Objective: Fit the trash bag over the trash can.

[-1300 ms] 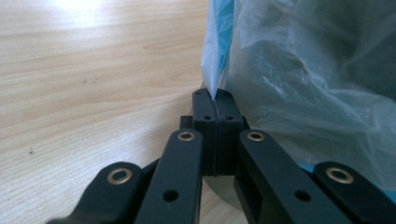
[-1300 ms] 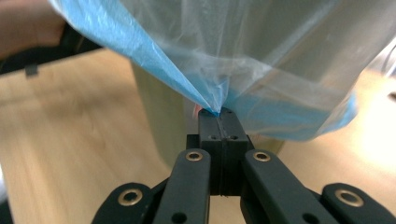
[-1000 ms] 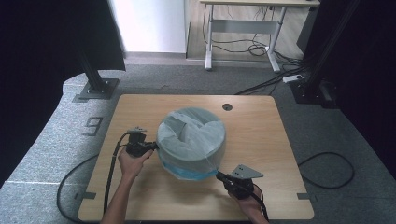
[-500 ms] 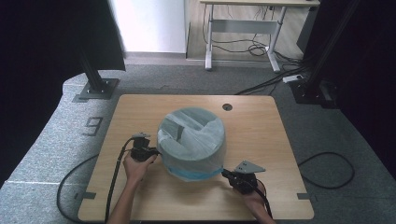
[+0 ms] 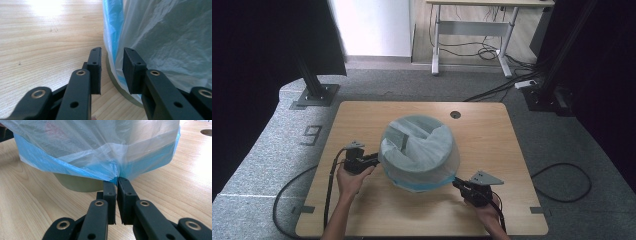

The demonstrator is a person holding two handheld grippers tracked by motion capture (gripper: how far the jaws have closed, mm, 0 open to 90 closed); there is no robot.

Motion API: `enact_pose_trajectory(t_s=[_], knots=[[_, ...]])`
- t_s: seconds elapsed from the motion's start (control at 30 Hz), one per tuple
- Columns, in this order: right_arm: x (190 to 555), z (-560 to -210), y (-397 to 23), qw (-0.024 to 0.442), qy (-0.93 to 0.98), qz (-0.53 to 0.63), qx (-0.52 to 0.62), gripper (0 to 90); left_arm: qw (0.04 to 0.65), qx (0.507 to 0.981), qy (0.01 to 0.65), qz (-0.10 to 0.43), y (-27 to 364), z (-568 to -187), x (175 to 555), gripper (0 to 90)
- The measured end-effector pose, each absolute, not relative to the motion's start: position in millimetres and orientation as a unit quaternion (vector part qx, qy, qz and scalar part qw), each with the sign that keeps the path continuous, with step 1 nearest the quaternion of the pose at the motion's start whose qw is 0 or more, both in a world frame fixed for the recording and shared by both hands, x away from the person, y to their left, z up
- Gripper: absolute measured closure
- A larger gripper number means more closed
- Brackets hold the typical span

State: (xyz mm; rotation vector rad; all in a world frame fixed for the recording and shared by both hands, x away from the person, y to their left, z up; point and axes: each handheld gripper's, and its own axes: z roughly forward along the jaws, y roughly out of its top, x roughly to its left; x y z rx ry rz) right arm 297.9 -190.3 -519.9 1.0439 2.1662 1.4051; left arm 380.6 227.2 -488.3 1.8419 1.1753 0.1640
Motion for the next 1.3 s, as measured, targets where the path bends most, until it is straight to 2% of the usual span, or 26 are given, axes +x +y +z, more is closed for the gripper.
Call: enact_pose_trajectory(t_s=[0.1, 0.13, 0.2, 0.3, 0.77, 0.93, 1.3], knots=[[297.2, -519.2, -192.4, 0.188, 0.76, 0.491, 0.382, 59.5, 0.456, 0.745, 0.477, 0.097, 232.4, -483.9, 376.2, 52.4], [297.2, -519.2, -192.4, 0.188, 0.76, 0.491, 0.382, 59.5, 0.456, 0.745, 0.477, 0.097, 232.4, -483.9, 376.2, 50.7], [294.3, -517.2, -197.9, 0.198, 0.748, 0.488, 0.404, 46.2, 0.465, 0.74, 0.474, 0.109, 237.9, -478.4, 371.2, 47.2], [291.8, -515.0, -204.9, 0.196, 0.739, 0.495, 0.412, 40.1, 0.481, 0.733, 0.465, 0.121, 246.9, -467.7, 362.2, 43.4], [277.9, -513.8, -233.4, 0.163, 0.729, 0.52, 0.414, 29.2, 0.503, 0.735, 0.43, 0.148, 247.1, -419.7, 348.8, 38.7], [276.7, -514.1, -242.3, 0.152, 0.722, 0.526, 0.422, 28.3, 0.511, 0.736, 0.419, 0.148, 242.9, -407.2, 348.5, 38.7], [284.6, -511.7, -256.2, 0.161, 0.705, 0.536, 0.436, 30.2, 0.523, 0.754, 0.373, 0.135, 224.9, -362.1, 354.3, 38.2]])
